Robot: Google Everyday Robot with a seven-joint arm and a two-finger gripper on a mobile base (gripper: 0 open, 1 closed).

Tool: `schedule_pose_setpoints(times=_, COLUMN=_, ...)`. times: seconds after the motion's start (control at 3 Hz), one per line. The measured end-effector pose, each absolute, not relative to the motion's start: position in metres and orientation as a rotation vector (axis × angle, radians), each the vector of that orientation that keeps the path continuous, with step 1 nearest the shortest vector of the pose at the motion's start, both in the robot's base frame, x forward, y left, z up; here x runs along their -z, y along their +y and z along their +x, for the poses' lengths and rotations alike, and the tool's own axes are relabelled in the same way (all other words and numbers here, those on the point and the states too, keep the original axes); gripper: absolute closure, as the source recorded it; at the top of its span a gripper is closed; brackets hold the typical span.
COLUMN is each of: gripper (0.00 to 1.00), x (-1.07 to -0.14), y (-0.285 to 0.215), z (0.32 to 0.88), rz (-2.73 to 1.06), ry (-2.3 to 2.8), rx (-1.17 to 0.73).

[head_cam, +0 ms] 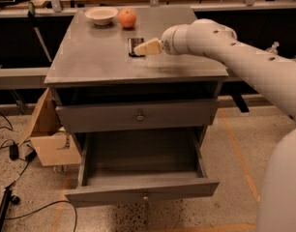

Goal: Place rxbar chocolate into middle drawer

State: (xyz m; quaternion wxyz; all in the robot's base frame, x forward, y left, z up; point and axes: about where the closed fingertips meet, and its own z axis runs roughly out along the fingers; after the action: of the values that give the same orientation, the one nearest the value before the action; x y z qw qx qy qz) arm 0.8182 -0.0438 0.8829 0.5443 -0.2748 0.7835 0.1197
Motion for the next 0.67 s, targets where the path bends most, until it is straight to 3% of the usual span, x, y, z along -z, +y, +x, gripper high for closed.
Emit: schedule_pose_setpoints(times=0.67, gripper=0.00, x=-0.875, y=-0.012, z=0.836, rz=-0.703, ry=1.823, rx=-0.356)
